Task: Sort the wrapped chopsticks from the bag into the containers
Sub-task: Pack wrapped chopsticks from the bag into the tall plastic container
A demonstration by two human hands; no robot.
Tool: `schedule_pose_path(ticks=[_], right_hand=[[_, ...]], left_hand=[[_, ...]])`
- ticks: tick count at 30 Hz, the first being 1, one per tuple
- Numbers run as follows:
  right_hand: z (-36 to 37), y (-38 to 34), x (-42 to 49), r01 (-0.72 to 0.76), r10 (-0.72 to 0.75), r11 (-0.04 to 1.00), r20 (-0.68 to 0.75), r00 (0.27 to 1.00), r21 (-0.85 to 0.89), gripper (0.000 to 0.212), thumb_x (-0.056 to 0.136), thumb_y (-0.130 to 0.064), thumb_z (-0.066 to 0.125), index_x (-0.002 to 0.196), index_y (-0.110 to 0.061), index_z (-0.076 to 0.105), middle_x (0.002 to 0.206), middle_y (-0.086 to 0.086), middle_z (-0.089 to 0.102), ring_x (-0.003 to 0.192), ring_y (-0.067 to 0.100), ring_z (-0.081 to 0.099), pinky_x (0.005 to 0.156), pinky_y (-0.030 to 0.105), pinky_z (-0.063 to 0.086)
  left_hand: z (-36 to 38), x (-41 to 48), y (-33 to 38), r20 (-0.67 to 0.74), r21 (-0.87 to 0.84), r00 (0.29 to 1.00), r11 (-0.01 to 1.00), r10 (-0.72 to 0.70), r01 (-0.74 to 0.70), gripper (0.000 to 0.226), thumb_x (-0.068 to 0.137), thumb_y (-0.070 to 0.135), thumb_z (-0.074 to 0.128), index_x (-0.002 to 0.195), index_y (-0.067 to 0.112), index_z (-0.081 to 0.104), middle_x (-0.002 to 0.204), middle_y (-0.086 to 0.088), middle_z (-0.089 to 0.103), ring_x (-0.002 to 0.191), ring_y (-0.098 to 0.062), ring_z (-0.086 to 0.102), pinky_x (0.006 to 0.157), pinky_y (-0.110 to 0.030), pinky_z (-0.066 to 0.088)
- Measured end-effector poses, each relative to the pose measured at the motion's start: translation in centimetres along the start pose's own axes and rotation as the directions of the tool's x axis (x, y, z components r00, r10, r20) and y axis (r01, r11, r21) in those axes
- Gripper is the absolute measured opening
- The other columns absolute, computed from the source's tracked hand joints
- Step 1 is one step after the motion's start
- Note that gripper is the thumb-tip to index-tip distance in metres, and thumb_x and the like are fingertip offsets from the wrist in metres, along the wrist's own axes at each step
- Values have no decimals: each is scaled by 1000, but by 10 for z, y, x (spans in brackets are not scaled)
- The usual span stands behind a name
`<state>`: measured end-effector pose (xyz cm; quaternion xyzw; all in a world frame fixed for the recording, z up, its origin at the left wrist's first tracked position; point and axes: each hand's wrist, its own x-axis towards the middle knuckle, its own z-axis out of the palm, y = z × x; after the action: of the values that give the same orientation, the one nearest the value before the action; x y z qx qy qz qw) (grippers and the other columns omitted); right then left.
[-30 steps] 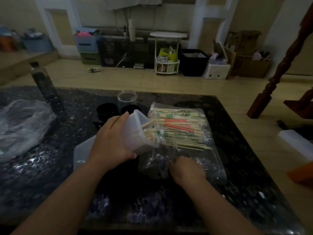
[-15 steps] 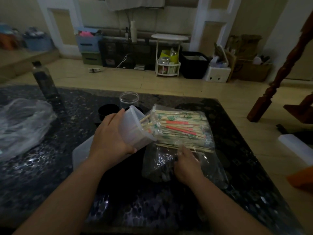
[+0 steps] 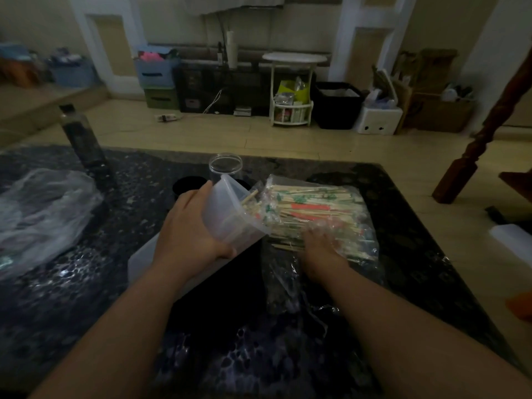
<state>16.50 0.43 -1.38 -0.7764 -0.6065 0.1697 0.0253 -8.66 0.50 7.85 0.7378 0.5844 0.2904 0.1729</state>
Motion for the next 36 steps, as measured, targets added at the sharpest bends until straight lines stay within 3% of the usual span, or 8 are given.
schedule_pose_path(ticks=[9, 14, 17, 21, 24, 27, 33, 36], right_hand=[[2, 4, 8, -24, 23, 998, -27, 999, -52, 84, 86, -65, 55, 151, -23, 24, 159, 10, 16, 143, 39, 23, 116, 53, 24], [1, 4, 6, -80, 75, 993, -64, 995, -83, 97, 89, -67, 51, 158, -18, 4, 165, 6, -7, 151, 33, -7, 120, 48, -5], [1, 5, 13, -97, 81, 984, -112, 990, -149, 106, 80, -77, 52, 158, -22, 6, 166, 6, -4, 151, 31, -7, 119, 47, -13], [-8, 5, 19, -129, 123, 984, -56, 991, -126, 113, 73, -78, 61, 158, -23, 11, 163, 9, 14, 151, 32, 7, 122, 50, 5], [-29, -2, 10, -103, 109, 974, 16, 994, -204, 99, 77, -71, 65, 152, -16, 32, 156, 14, 28, 145, 33, 24, 119, 43, 18], [-34, -2, 5, -68, 78, 987, 61, 995, -147, 83, 74, -63, 75, 142, -24, 48, 146, 13, 40, 135, 30, 37, 111, 37, 32], [-24, 11, -11, 11, -1, 995, 97, 995, -98, 63, 84, -45, 73, 138, -22, 50, 140, 13, 42, 127, 29, 42, 105, 34, 36], [-16, 20, -20, 47, -40, 994, 73, 997, -100, 61, 79, -56, 70, 132, -30, 55, 137, 7, 50, 121, 26, 49, 103, 37, 41]], left_hand=[[1, -1, 0, 10, 12, 1000, 1000, 6, -6, 129, 48, 27, 94, 154, 29, 21, 150, 4, 29, 134, -20, 33, 102, -37, 34], [2, -2, 1, 14, 10, 1000, 1000, 16, -16, 129, 47, 26, 94, 154, 29, 21, 150, 4, 30, 134, -20, 33, 102, -36, 33], [3, -2, 0, 14, 14, 1000, 1000, 21, -21, 129, 47, 27, 94, 154, 29, 21, 149, 4, 31, 133, -20, 33, 102, -35, 33], [5, -2, 0, 13, 14, 999, 999, 30, -31, 129, 46, 27, 94, 154, 28, 22, 148, 4, 31, 133, -19, 34, 100, -34, 33], [5, -3, 2, 16, 19, 999, 999, 37, -37, 129, 47, 27, 94, 154, 28, 22, 149, 4, 31, 133, -20, 34, 101, -34, 33], [5, -4, 3, 15, 33, 999, 999, 35, -35, 129, 46, 27, 95, 154, 27, 23, 149, 3, 32, 134, -21, 34, 102, -35, 34], [5, -5, 4, 19, 53, 999, 998, 29, -30, 129, 46, 28, 95, 154, 27, 23, 149, 4, 31, 135, -20, 34, 104, -34, 32], [4, -5, 4, 20, 53, 999, 998, 29, -30, 130, 46, 28, 95, 154, 27, 23, 149, 4, 31, 135, -20, 34, 104, -35, 33]])
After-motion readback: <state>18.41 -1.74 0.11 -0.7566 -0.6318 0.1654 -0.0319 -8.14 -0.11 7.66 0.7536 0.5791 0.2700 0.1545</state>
